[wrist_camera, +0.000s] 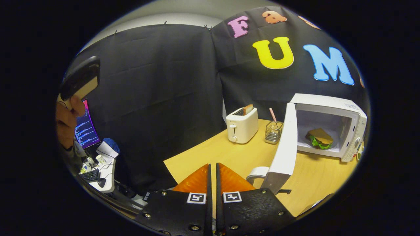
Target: Open the microwave, put the food inside, and close the microwave door.
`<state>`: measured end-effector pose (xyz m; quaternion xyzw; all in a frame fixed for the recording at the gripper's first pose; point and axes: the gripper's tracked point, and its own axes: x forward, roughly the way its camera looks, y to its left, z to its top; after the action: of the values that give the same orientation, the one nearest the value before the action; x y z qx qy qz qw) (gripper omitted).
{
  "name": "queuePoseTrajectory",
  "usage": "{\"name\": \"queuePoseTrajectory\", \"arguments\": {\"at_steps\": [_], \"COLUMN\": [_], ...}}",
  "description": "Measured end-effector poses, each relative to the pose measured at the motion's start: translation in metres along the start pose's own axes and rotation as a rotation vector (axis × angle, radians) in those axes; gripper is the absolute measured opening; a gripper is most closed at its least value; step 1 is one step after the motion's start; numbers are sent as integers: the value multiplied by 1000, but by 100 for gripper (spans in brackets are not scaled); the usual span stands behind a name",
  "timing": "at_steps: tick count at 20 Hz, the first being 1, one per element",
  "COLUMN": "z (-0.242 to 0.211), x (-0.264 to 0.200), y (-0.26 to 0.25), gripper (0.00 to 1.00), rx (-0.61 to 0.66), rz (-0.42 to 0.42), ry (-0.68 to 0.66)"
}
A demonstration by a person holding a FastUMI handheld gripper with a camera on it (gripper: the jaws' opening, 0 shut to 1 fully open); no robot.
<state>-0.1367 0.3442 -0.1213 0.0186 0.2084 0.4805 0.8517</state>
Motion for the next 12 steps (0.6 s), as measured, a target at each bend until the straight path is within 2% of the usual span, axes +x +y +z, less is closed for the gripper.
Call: {"name": "queuePoseTrajectory", "arguments": {"at_steps": [4,7,12], "z": [-17,-26,-30], "x": [4,2,-13], "y": [-31,-43,-58], "gripper": [5,1,1], "rx": [39,59,61], "rz": [-58,-63,-84], "ry": [47,64,64]}}
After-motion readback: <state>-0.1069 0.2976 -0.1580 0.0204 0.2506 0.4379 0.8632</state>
